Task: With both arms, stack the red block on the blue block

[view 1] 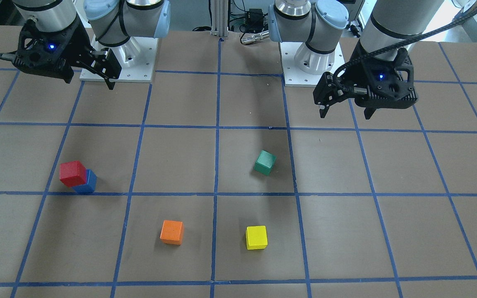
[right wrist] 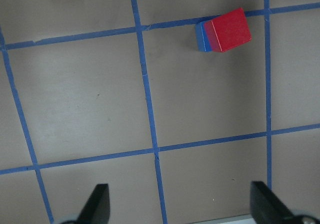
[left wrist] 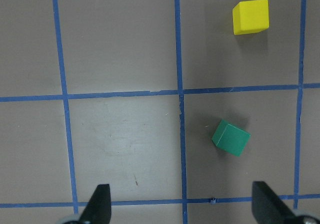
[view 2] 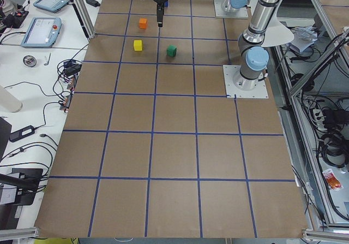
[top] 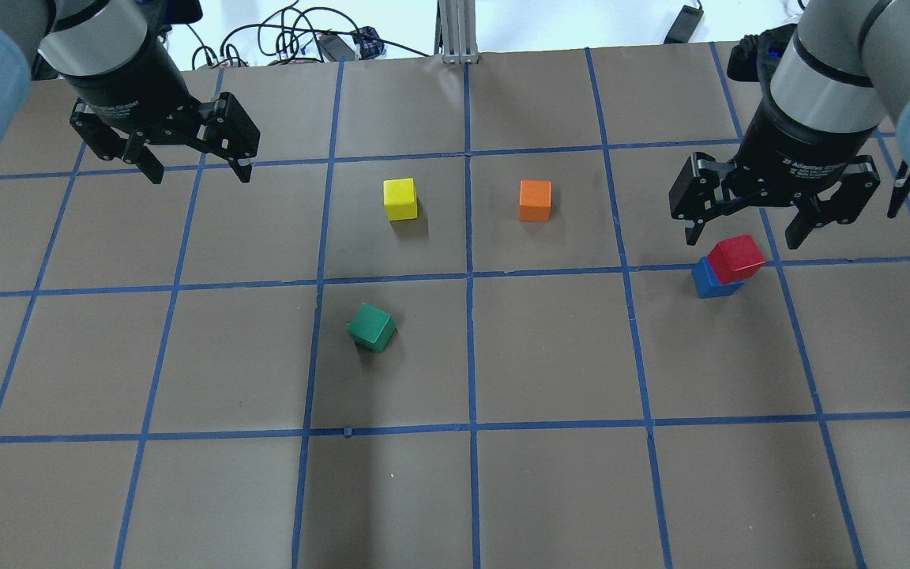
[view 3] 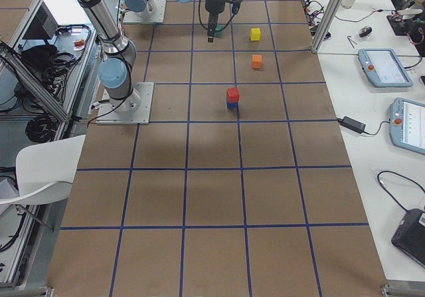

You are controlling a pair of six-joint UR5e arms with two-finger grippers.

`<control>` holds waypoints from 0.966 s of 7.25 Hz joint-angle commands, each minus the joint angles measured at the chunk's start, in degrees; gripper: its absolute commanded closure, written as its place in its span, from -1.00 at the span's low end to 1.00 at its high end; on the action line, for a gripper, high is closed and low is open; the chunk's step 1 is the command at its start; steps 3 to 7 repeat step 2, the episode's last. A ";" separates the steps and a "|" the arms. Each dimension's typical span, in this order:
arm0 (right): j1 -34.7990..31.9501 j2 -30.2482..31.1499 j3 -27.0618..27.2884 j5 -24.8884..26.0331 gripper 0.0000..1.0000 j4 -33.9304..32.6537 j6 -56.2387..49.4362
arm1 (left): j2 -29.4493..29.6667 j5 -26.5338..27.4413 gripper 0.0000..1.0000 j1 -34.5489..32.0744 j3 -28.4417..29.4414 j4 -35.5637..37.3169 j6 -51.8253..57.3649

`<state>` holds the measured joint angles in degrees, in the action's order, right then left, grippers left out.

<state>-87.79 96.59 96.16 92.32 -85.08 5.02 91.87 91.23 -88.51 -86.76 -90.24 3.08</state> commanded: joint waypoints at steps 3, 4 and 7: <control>-0.01 0.00 -0.09 -0.48 -1.00 -0.61 -0.01 | 0.06 0.00 -1.00 0.00 0.01 -0.02 0.09; -0.01 0.00 -0.09 -0.48 -1.00 -0.61 -0.01 | 0.06 0.00 -1.00 0.00 0.01 -0.02 0.09; -0.01 0.00 -0.09 -0.48 -1.00 -0.61 -0.01 | 0.06 0.00 -1.00 0.00 0.01 -0.02 0.09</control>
